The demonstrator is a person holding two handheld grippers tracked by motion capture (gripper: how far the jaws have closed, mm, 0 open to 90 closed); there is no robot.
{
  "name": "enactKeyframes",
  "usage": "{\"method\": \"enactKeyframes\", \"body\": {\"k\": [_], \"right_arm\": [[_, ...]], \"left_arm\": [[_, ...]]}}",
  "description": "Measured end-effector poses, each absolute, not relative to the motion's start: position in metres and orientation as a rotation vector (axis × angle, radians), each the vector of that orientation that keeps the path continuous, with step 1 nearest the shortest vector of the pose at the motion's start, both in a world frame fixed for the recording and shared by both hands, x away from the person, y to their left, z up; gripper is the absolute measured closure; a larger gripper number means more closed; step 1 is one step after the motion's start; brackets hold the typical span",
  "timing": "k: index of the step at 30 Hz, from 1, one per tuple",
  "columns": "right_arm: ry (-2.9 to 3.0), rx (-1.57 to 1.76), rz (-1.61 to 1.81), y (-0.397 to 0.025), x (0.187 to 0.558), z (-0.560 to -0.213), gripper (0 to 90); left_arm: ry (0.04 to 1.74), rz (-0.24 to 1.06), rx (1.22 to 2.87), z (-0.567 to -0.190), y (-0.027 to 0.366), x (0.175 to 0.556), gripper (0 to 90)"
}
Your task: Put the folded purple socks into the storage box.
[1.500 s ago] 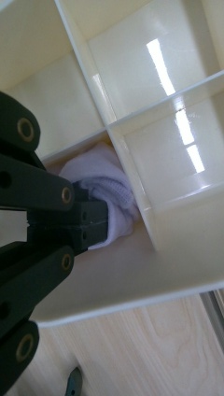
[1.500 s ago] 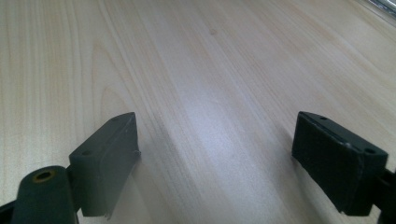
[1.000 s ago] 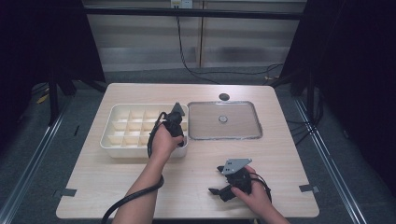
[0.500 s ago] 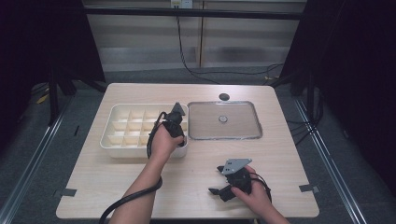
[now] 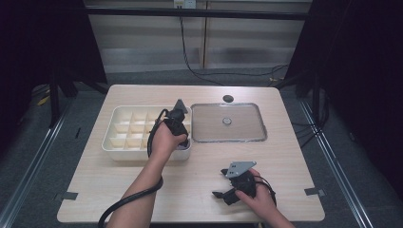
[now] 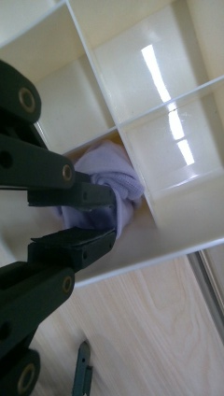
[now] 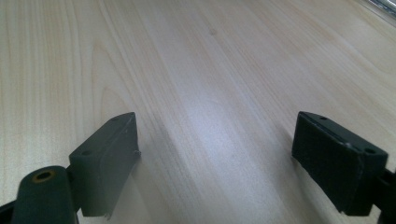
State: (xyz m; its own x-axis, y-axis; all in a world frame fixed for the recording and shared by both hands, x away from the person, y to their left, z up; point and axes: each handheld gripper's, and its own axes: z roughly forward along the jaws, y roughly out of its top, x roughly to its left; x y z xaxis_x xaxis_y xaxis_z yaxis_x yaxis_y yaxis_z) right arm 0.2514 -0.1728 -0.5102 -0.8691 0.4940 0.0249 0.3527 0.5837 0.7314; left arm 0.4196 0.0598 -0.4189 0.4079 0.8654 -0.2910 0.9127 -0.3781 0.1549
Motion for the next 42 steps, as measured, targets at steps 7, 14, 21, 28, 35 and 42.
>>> {"method": "enactKeyframes", "body": {"k": [7,14,21,28,35,42], "right_arm": [[2.630,0.711,1.154,-0.173,0.251,-0.510,13.9],[2.631,0.710,1.155,-0.173,0.251,-0.510,13.9],[2.631,0.710,1.154,-0.173,0.251,-0.510,13.9],[2.631,0.710,1.154,-0.173,0.251,-0.510,14.0],[2.631,0.710,1.153,-0.173,0.251,-0.510,13.9],[2.630,0.712,1.155,-0.173,0.251,-0.510,13.9]], "left_arm": [[1.550,-0.216,2.378,-0.410,0.060,0.422,76.0],[1.554,-0.209,2.375,-0.404,0.061,0.423,76.0],[1.556,-0.206,2.370,-0.398,0.063,0.424,74.5],[1.556,-0.196,2.371,-0.395,0.065,0.424,71.4],[1.560,-0.184,2.359,-0.394,0.067,0.423,66.6],[1.551,-0.182,2.361,-0.391,0.069,0.421,60.8]]}}
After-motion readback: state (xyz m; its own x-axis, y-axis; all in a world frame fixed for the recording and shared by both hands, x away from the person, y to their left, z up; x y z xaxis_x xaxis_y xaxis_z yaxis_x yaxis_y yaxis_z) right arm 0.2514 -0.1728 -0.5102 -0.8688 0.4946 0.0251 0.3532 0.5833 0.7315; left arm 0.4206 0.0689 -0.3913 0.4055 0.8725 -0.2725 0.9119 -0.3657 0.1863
